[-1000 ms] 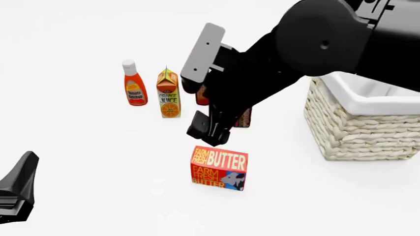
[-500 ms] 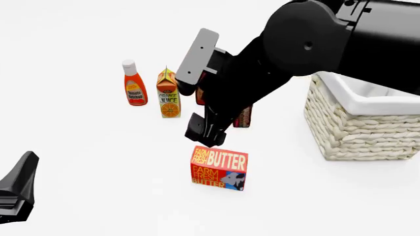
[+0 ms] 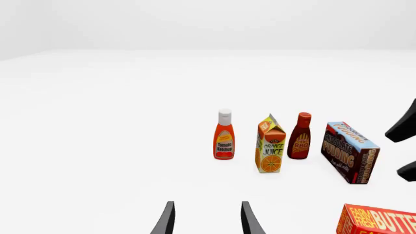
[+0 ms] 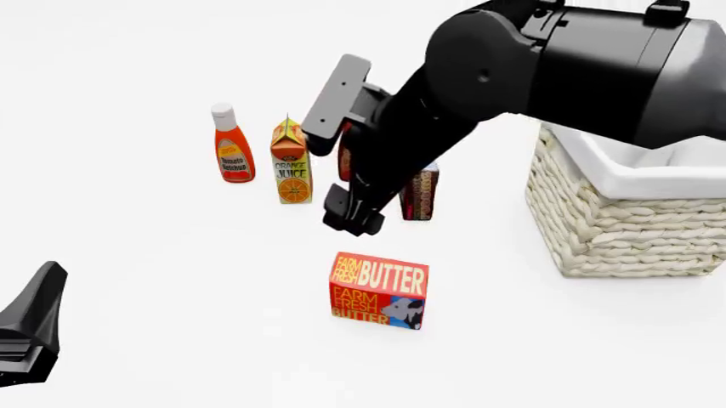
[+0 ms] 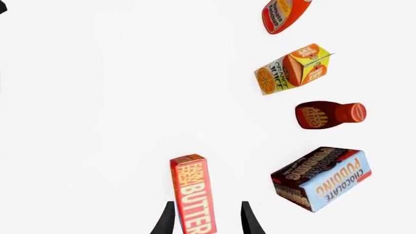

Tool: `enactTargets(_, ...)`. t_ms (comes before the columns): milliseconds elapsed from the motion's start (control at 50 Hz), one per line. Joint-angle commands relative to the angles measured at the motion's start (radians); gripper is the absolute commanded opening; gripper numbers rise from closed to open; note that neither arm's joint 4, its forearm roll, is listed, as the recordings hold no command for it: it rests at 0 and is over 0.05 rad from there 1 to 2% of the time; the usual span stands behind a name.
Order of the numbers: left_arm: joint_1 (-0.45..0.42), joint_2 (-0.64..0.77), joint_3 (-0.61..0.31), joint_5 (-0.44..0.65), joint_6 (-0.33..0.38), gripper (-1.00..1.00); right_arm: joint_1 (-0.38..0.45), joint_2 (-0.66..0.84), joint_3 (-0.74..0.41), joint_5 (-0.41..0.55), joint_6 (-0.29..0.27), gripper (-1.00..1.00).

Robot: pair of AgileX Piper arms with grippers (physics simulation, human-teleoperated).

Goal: Pick the butter and place it in the basket.

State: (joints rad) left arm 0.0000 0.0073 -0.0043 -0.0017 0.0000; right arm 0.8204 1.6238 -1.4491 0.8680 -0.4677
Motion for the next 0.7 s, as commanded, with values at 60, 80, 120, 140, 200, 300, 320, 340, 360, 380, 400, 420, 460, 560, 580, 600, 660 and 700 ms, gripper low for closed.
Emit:
enactTargets(60, 0.0, 0.0, 0.0, 0.0, 0.0, 1.0, -0.001, 0.033, -0.01, -0.008, -0.001, 1.0)
enactTargets(80, 0.0, 0.0, 0.0, 0.0, 0.0, 1.0, -0.001, 0.033, -0.01, -0.008, -0.001, 1.0)
enactTargets(120, 0.0, 0.0, 0.0, 0.0, 0.0, 1.0, 0.0, 0.037, -0.013, -0.006, -0.002, 1.0)
enactTargets(140, 0.0, 0.0, 0.0, 0.0, 0.0, 1.0, -0.002, 0.041, -0.017, -0.006, -0.005, 1.0)
enactTargets(200, 0.0, 0.0, 0.0, 0.0, 0.0, 1.0, -0.002, 0.05, -0.025, -0.003, -0.012, 1.0)
enactTargets(300, 0.0, 0.0, 0.0, 0.0, 0.0, 1.0, 0.006, 0.049, -0.019, -0.003, -0.017, 1.0)
enactTargets(320, 0.0, 0.0, 0.0, 0.0, 0.0, 1.0, 0.006, 0.049, -0.019, -0.003, -0.017, 1.0)
enactTargets(340, 0.0, 0.0, 0.0, 0.0, 0.0, 1.0, 0.008, 0.05, -0.014, -0.005, -0.024, 1.0)
enactTargets(360, 0.0, 0.0, 0.0, 0.0, 0.0, 1.0, 0.008, 0.05, -0.014, -0.005, -0.024, 1.0)
enactTargets(380, 0.0, 0.0, 0.0, 0.0, 0.0, 1.0, 0.011, 0.049, -0.013, -0.004, -0.02, 1.0)
enactTargets(400, 0.0, 0.0, 0.0, 0.0, 0.0, 1.0, 0.011, 0.05, -0.012, -0.004, -0.021, 1.0)
enactTargets(420, 0.0, 0.0, 0.0, 0.0, 0.0, 1.0, 0.008, 0.053, -0.011, -0.004, -0.027, 1.0)
enactTargets(460, 0.0, 0.0, 0.0, 0.0, 0.0, 1.0, 0.01, 0.055, -0.011, -0.003, -0.026, 1.0)
enactTargets(560, 0.0, 0.0, 0.0, 0.0, 0.0, 1.0, 0.018, 0.055, 0.003, -0.007, -0.024, 1.0)
enactTargets(580, 0.0, 0.0, 0.0, 0.0, 0.0, 1.0, 0.019, 0.057, 0.002, -0.006, -0.023, 1.0)
enactTargets(600, 0.0, 0.0, 0.0, 0.0, 0.0, 1.0, 0.02, 0.059, 0.0, -0.005, -0.023, 1.0)
enactTargets(660, 0.0, 0.0, 0.0, 0.0, 0.0, 1.0, 0.019, 0.067, -0.006, -0.005, -0.027, 1.0)
enactTargets(700, 0.0, 0.0, 0.0, 0.0, 0.0, 1.0, 0.017, 0.072, -0.009, -0.006, -0.03, 1.0)
